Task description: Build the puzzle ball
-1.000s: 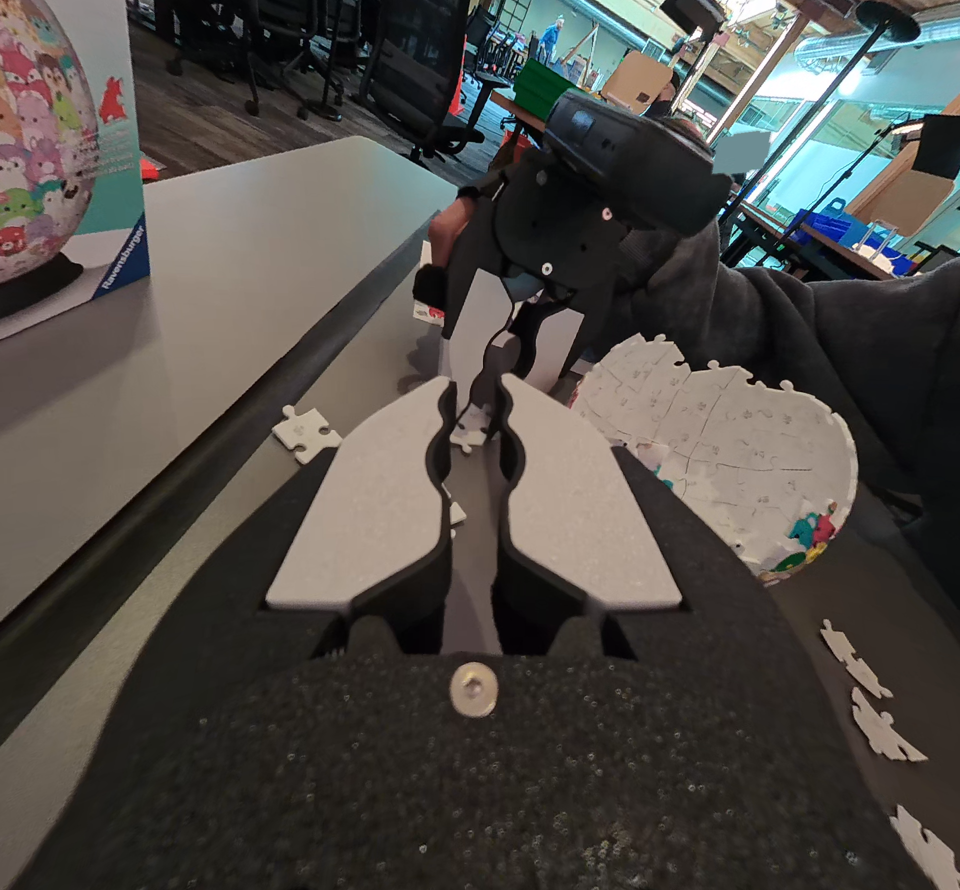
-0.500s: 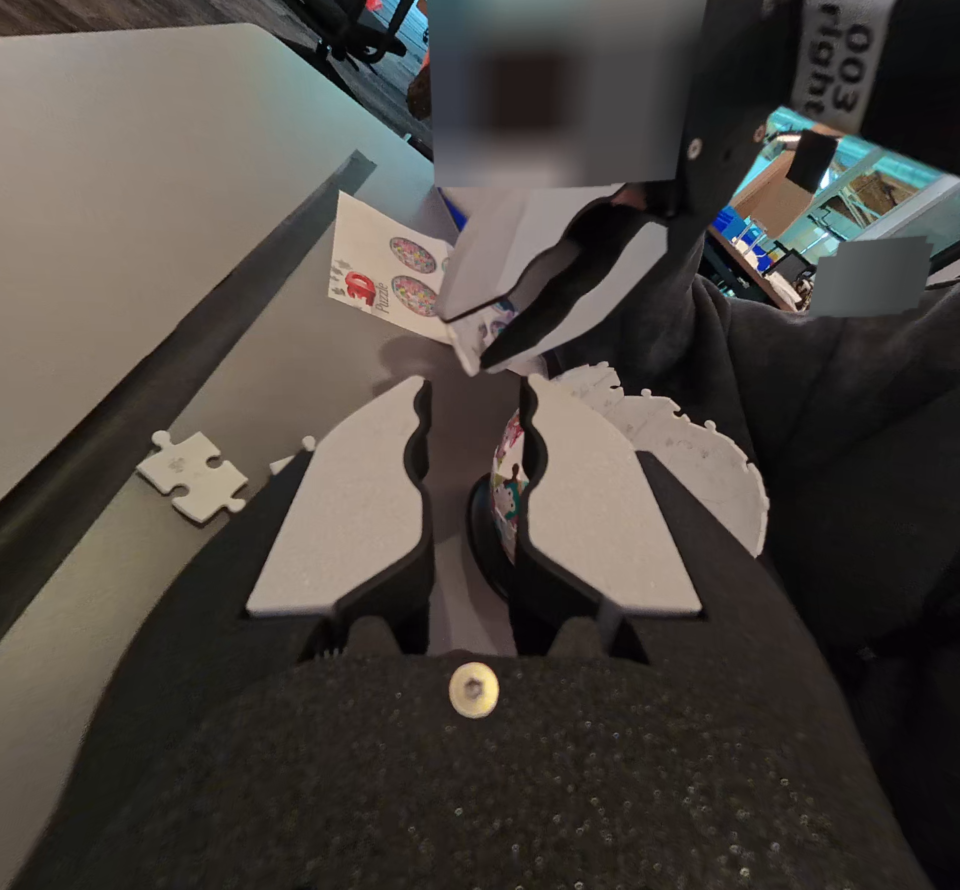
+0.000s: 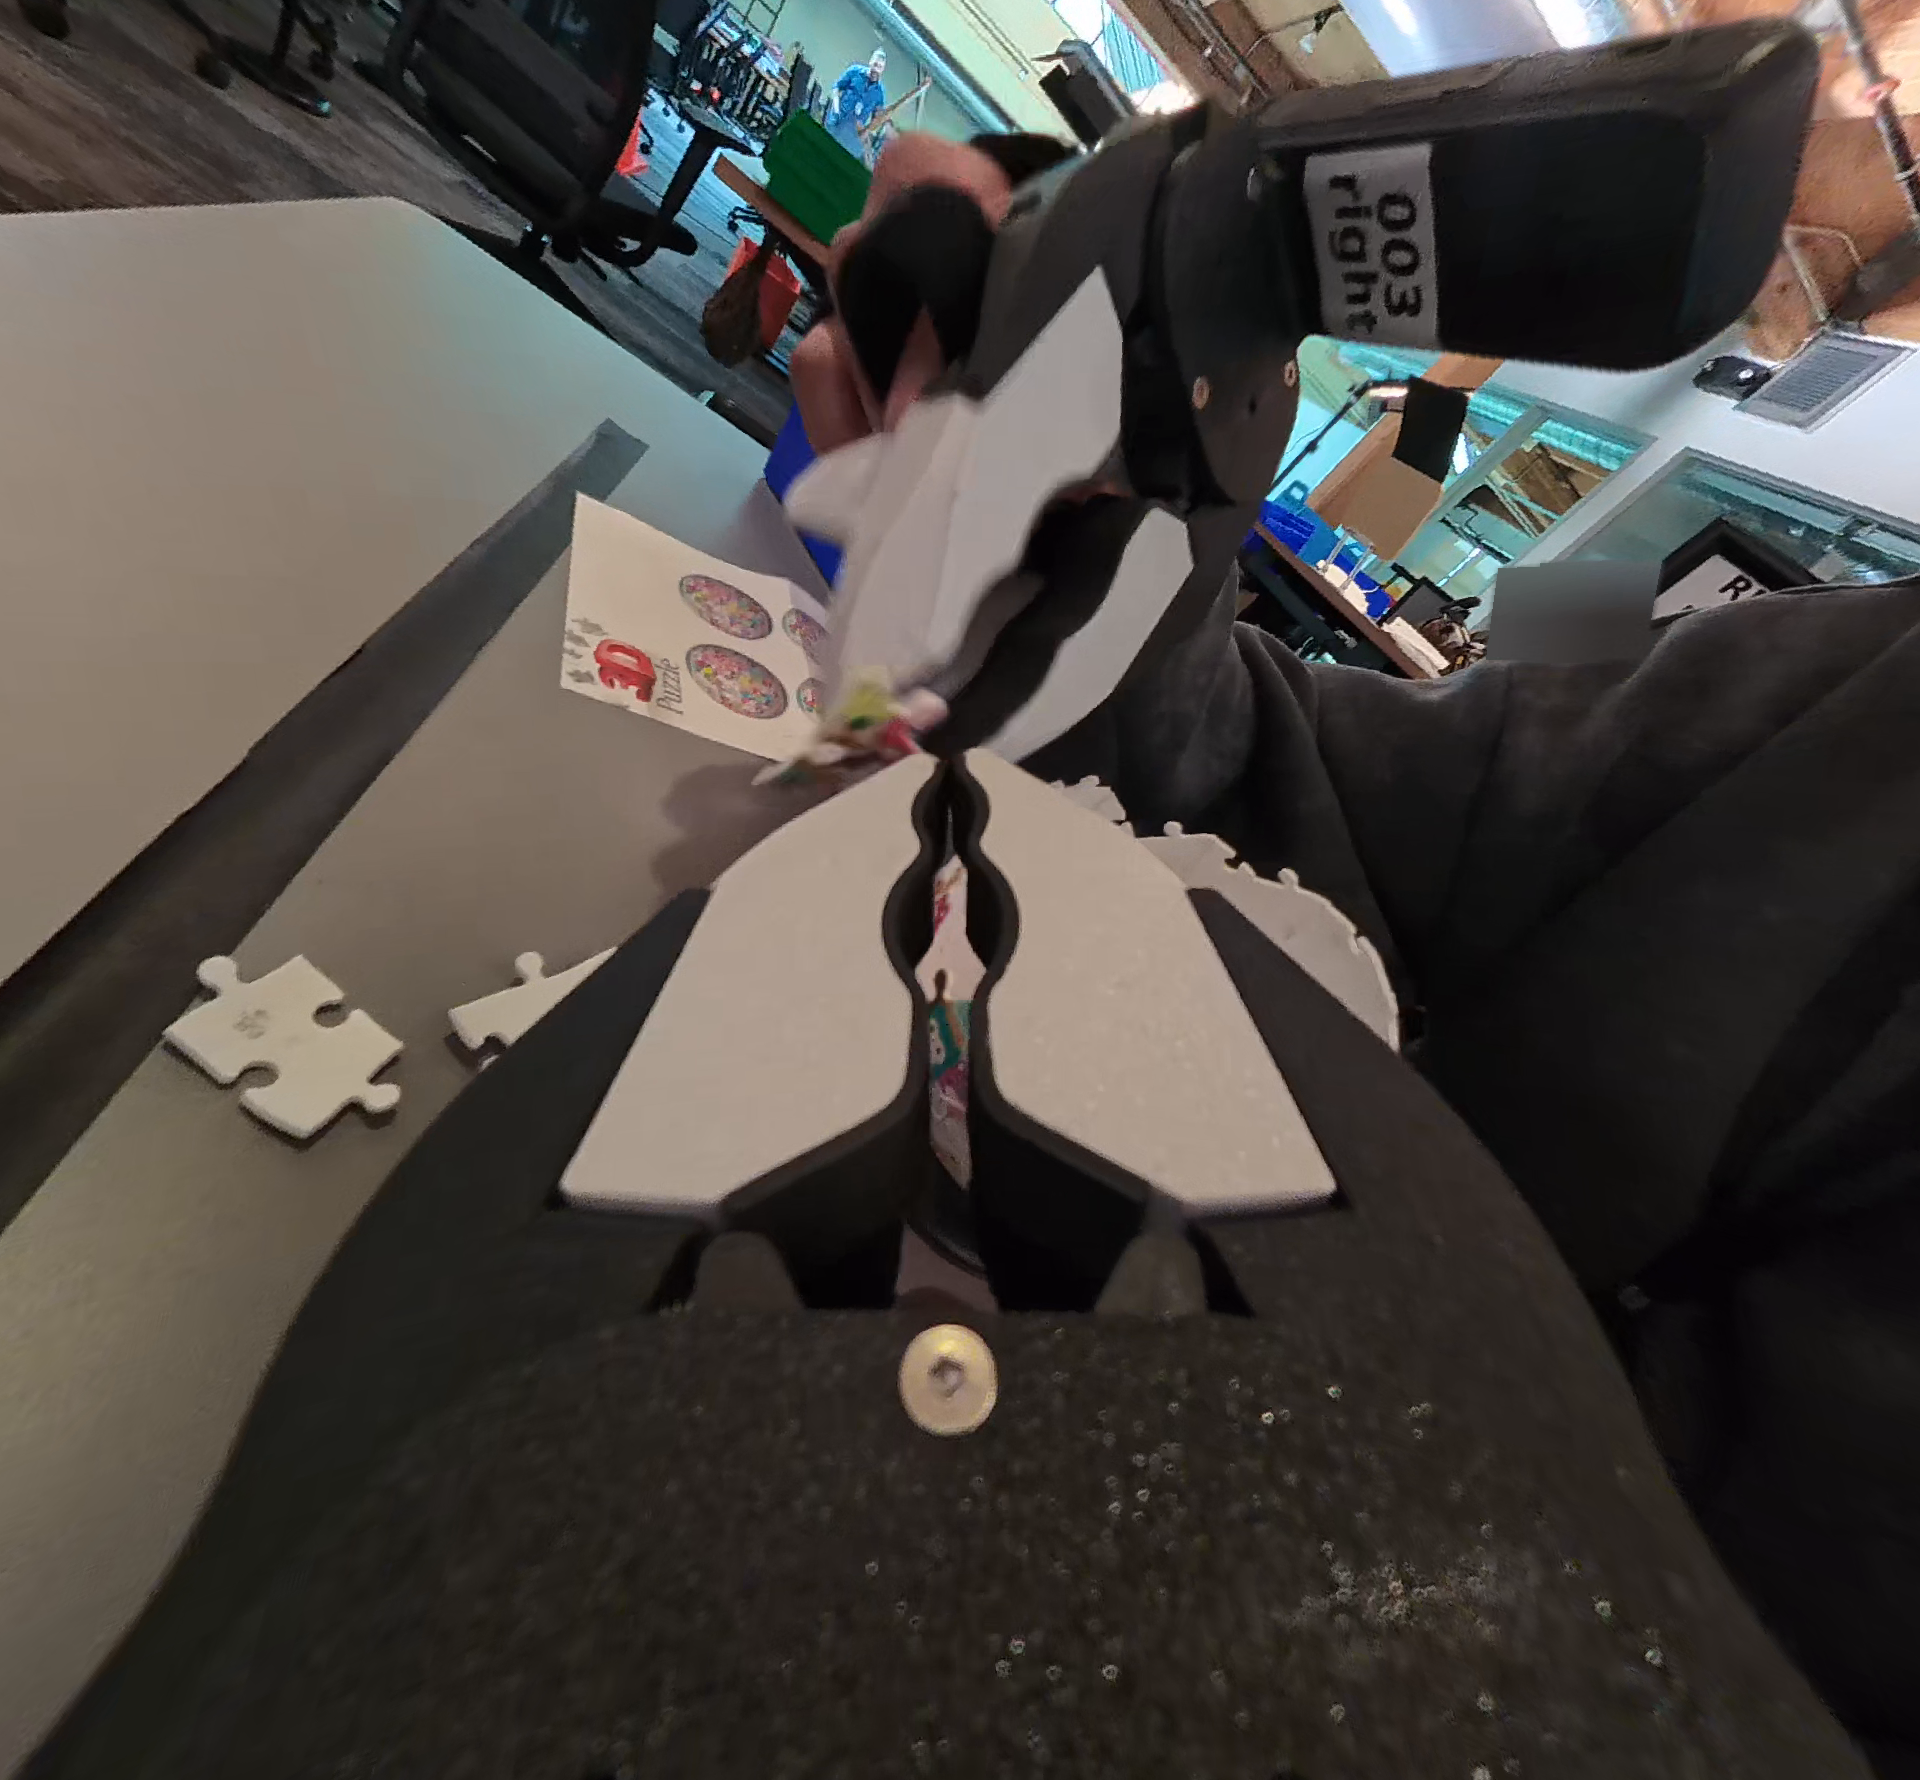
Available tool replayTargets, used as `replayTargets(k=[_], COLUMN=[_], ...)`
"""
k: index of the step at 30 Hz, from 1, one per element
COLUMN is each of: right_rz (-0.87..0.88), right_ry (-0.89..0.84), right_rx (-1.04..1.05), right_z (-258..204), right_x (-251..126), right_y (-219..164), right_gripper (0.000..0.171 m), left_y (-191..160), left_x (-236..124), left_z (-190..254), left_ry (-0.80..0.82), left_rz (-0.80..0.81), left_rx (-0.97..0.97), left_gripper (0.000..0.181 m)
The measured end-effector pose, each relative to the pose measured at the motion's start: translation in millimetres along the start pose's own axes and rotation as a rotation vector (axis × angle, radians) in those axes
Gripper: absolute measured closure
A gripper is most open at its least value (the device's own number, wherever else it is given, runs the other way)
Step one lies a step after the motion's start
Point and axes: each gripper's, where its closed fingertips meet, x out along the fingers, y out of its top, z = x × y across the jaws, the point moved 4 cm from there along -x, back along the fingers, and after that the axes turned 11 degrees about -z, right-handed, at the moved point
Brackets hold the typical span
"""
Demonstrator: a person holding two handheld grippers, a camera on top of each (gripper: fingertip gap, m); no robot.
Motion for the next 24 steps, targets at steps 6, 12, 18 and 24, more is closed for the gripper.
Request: replayTargets(k=[6,12,18,24], right_rz=[-0.1,-0.141,-0.205,-0.173], right_ry=[-0.005,0.09,0.202,0.324], right_rx=[-0.035,0.077,0.126,0.31], right_z=[-3,-2,-9,-7], right_x=[6,3,48,70], right_y=[-14,-32,-56,-71], right_gripper=[0.171,0.153,0.134,0.129], left_y=[-6,-21,-26,-25], left_x=[-3,-27,-31,-32], left_z=[-10,-38,-47,-43], left_ry=[0.104,0.387,0.457,0.444], left_rz=[-0.054,-0.16,-0.138,-0.116], left_rx=[0.001,0.057,0.124,0.143], left_gripper=[0.181,0.181,0.168,0.169])
